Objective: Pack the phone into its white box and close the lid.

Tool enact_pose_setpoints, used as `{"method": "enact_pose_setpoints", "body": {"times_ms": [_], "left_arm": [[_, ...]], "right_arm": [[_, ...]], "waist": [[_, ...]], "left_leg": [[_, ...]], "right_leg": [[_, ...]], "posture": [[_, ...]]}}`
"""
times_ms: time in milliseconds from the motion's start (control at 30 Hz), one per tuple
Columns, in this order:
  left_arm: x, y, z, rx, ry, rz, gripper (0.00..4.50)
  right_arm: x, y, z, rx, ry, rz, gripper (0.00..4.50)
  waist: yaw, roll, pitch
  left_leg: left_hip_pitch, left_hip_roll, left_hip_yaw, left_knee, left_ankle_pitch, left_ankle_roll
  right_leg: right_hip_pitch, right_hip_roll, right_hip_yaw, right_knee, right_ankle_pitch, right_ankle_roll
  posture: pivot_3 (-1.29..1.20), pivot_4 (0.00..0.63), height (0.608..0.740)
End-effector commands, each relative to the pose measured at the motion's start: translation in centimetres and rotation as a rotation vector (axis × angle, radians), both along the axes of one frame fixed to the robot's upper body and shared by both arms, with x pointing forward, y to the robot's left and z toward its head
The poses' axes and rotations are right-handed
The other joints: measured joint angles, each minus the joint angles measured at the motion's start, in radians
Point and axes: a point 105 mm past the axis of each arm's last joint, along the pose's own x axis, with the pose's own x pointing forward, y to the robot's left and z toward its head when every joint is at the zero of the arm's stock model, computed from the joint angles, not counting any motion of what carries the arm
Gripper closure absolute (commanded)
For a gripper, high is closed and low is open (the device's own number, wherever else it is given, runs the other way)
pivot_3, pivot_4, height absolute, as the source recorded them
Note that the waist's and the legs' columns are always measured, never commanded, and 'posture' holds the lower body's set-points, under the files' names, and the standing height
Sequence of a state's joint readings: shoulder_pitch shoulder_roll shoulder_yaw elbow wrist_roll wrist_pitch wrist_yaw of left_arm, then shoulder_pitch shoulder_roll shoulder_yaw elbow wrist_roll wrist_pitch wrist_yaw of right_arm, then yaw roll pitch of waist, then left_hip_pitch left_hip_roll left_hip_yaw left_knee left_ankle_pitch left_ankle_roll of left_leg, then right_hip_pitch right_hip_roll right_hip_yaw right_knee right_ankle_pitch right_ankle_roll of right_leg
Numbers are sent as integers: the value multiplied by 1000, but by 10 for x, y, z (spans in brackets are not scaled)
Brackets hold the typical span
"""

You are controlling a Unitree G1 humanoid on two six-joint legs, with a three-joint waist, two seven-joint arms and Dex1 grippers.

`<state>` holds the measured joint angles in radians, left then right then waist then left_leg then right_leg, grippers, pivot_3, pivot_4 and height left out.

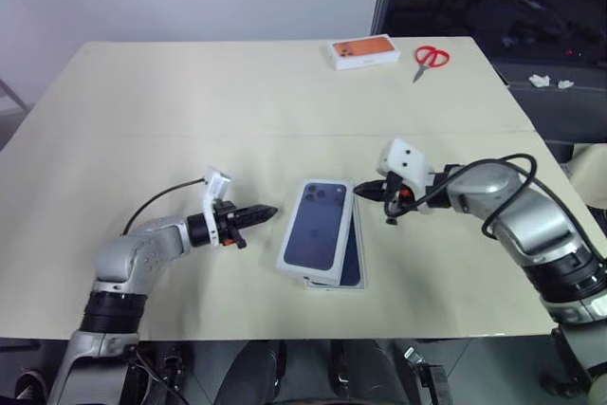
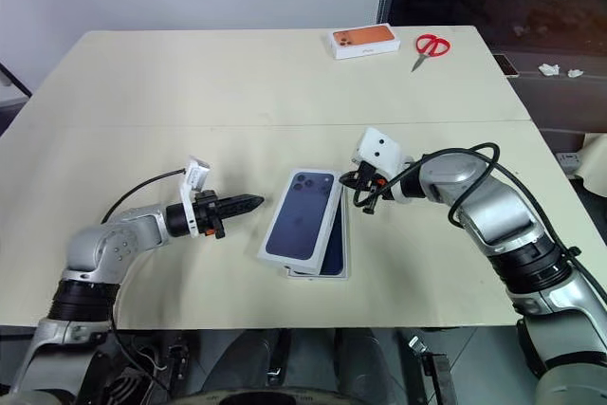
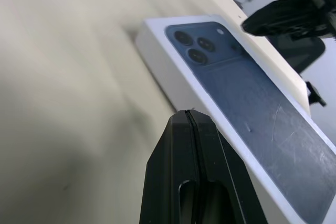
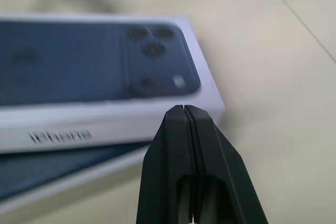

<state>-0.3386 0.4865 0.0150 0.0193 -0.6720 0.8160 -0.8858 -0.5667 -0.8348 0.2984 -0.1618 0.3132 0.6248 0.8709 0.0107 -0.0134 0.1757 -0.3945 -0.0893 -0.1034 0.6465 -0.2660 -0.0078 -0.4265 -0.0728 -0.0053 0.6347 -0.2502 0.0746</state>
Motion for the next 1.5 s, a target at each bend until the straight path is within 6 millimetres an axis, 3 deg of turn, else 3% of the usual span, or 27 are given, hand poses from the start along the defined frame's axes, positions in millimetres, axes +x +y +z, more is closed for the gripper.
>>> {"method": "enact_pose_setpoints", "body": {"times_ms": [33, 200, 300, 533, 600, 700, 900, 1167, 1500], "left_arm": [[0, -9, 8, -25, -30, -36, 4500], [-3, -24, 9, -55, -25, -73, 4500], [-6, -34, 14, -97, -27, -83, 4500], [-8, -34, 22, -137, -15, -78, 4500], [-11, -29, 21, -110, -18, -75, 4500], [-7, -5, 23, -85, -13, -22, 4500], [-7, 6, 12, 4, -12, -18, 4500], [-11, -20, -11, 46, 26, -101, 4500], [-10, -45, 7, -16, -5, -164, 4500]], "right_arm": [[1, -7, 4, -38, -36, -15, 4483], [-6, -11, 0, -53, 8, -10, 4483], [-17, -3, 2, -26, 44, 31, 4483], [-25, 6, 3, -44, 54, 61, 4483], [-24, 5, 5, -55, 44, 61, 4483], [-24, 4, 6, -60, 41, 59, 4483], [-23, 2, 2, -91, 33, 63, 4483], [-21, 3, 5, -104, 27, 69, 4483], [-27, 6, 3, -116, 27, 82, 4483]], "waist": [[1, 0, 0], [3, 0, 0], [2, 0, 0], [2, 0, 0], [2, 0, 0], [-1, 0, 0], [4, 0, 0], [3, 0, 0], [2, 0, 0]], "left_leg": [[0, 0, 0, 0, 0, 0], [0, 0, 0, 1, 0, 0], [0, 0, 0, 1, 0, 0], [0, 0, 0, 1, 0, 0], [0, 0, 0, 1, 0, -1], [0, 0, 0, 1, 0, 0], [0, 0, 0, 1, 0, -1], [0, -1, 0, 1, 0, 0], [0, -1, 0, 2, 0, 0]], "right_leg": [[0, 0, 0, 0, 0, 0], [0, 0, 0, 0, 0, 0], [0, 0, 0, 0, 0, 0], [0, 0, 0, 1, 1, 1], [1, 0, 0, 1, 1, 1], [0, 0, 0, 0, 1, 1], [1, 0, 0, 0, 1, 1], [1, 0, 0, 0, 1, 1], [1, 0, 0, 0, 1, 1]], "posture": [[0, 150, 740], [0, 150, 740], [0, 150, 740], [0, 150, 740], [0, 150, 740], [0, 150, 740], [0, 150, 740], [0, 150, 740], [0, 150, 740]]}}
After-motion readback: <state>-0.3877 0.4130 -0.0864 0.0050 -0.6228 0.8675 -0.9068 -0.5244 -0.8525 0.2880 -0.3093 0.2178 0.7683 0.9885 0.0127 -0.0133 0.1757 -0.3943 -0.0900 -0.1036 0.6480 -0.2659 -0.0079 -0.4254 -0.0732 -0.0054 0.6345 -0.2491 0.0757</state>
